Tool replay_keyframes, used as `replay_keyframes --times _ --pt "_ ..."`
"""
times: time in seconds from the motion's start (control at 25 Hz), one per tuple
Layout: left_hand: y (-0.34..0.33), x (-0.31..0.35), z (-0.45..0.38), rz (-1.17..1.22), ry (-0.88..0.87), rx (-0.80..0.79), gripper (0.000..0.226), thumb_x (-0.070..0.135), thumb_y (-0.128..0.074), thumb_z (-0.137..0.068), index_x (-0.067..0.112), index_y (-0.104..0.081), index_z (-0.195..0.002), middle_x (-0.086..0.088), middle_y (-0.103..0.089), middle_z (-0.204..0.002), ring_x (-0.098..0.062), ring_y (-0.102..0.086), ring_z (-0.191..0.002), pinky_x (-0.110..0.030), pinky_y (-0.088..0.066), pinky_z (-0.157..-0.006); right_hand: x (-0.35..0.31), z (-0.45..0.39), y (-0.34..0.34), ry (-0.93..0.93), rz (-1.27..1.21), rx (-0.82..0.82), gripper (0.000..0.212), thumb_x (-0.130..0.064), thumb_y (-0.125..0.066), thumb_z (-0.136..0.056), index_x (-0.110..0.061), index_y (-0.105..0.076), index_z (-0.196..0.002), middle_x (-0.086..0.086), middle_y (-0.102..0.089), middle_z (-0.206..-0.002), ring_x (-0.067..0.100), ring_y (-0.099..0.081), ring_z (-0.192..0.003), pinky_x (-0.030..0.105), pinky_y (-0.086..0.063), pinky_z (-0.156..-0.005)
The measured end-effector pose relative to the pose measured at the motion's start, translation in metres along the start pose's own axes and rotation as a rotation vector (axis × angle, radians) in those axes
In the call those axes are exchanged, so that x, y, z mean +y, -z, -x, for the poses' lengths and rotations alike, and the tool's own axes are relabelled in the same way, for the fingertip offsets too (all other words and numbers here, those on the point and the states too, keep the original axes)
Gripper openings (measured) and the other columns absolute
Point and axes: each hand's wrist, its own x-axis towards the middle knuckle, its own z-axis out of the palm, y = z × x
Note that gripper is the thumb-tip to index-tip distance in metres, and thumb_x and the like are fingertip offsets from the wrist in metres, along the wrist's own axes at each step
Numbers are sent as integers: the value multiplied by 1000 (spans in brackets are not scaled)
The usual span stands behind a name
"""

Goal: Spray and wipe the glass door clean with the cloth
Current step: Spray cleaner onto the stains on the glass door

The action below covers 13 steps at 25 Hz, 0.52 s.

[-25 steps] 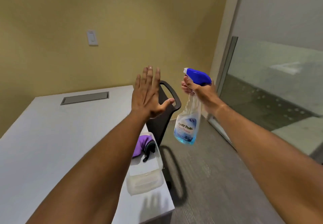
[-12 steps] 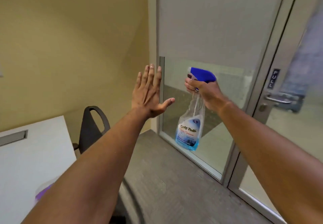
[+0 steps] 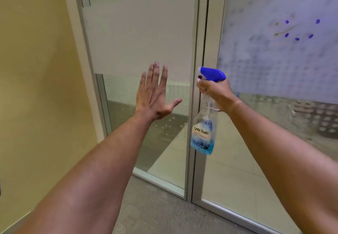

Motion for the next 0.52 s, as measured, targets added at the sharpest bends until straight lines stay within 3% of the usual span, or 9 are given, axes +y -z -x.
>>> replay_keyframes --times 0.24,0.36,0.52 --pt "-61 59 -88 114 -120 72 109 81 -20 -74 11 12 -152 -20 7 -161 -31 8 -149 -50 -3 -121 0 -57 67 43 119 215 17 -6 -70 -83 -5 -59 -96 10 -51 -85 22 -50 -78 36 -48 -72" --pt "-93 81 -137 189 -175 121 109 80 -22 -75 11 12 -152 -20 6 -161 -31 7 -149 -51 -4 -121 5 -92 95 60 162 337 26 -8 -72 -84 0 -62 -106 9 -55 -88 19 -54 -81 33 -50 -75" --pt "-129 105 -200 259 -249 154 107 80 -22 -76 12 13 -151 -19 5 -161 -31 7 -149 -50 -4 -121 11 -141 126 68 187 490 17 -9 -74 -83 -15 -61 -93 4 -60 -90 15 -58 -82 31 -53 -77"
